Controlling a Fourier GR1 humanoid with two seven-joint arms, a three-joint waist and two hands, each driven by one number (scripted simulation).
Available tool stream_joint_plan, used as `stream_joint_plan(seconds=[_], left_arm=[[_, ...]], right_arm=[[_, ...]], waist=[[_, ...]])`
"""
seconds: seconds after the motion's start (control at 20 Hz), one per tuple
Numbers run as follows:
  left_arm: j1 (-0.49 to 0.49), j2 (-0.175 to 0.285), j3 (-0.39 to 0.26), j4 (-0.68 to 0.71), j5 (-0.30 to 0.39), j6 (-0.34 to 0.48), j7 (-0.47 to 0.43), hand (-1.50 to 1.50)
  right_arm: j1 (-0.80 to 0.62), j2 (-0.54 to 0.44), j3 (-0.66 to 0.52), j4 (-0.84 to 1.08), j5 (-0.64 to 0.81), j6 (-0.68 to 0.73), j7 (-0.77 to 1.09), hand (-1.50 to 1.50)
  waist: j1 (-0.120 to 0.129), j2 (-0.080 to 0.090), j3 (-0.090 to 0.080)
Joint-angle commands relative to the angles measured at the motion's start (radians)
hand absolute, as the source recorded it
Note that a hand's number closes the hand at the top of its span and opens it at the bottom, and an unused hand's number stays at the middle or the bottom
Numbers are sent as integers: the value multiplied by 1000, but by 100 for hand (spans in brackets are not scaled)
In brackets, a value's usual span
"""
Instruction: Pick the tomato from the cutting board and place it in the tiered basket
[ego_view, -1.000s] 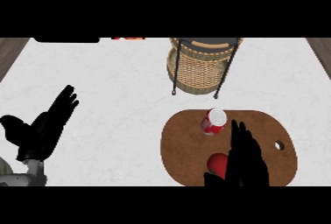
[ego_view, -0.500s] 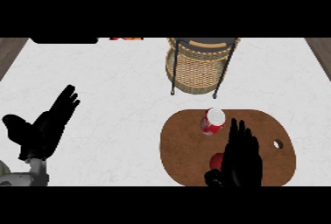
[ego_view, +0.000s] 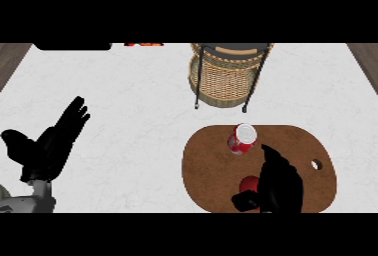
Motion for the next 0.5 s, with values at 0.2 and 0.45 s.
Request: stream_joint_plan(seconds=[0.2,0.45], left_arm=[[-64,4,39,54,15,-30,15,0],[-46,-40,4,37,-44,10,0,0]], right_arm=[[33,4,42,83,-20,61,54,150],[-35,-15,8,107,-4,107,25,150]], waist=[[-4,3,1],[-3,3,1]])
